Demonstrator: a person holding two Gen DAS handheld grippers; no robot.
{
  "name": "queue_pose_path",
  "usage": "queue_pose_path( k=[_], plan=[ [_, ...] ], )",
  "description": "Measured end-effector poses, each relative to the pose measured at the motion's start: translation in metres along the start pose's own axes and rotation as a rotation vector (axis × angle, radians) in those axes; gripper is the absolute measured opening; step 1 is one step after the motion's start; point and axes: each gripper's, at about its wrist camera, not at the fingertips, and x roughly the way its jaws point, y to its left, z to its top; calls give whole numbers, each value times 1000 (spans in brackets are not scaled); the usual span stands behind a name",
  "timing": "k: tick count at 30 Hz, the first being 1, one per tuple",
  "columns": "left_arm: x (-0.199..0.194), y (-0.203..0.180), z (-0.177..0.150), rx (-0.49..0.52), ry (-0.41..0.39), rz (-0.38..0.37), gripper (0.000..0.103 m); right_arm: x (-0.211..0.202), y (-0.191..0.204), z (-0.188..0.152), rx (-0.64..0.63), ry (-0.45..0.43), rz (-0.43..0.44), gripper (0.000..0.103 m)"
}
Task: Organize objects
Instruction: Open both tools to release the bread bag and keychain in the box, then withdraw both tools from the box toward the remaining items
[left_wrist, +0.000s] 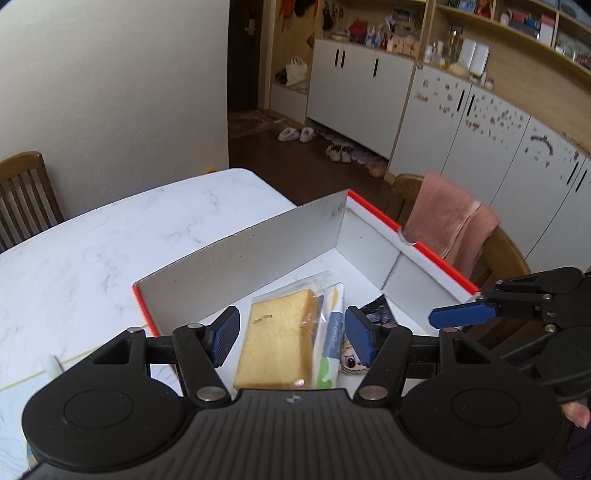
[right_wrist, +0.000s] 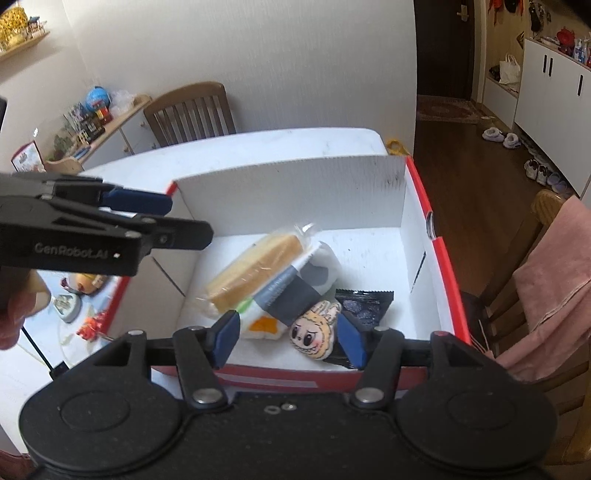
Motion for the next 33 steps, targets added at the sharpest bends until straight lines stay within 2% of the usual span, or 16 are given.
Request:
queue_pose_path(
  k=[7,13,26,33],
  plan=[
    [-33,19,-22,-55,-26,-32,62,-14,25,-2,-2,-23,-7,63],
    [-60,44,-43,-87,-41,-38,66,-20,54,-6,-3,-36,-17,66],
    [-119,103,-91,-114,-83,9,80,-16,127,-14,13,-70,-23,95],
    [-136,142,-119,-156,-56,43,91,-6,162,-17,15,-73,10,101]
  ],
)
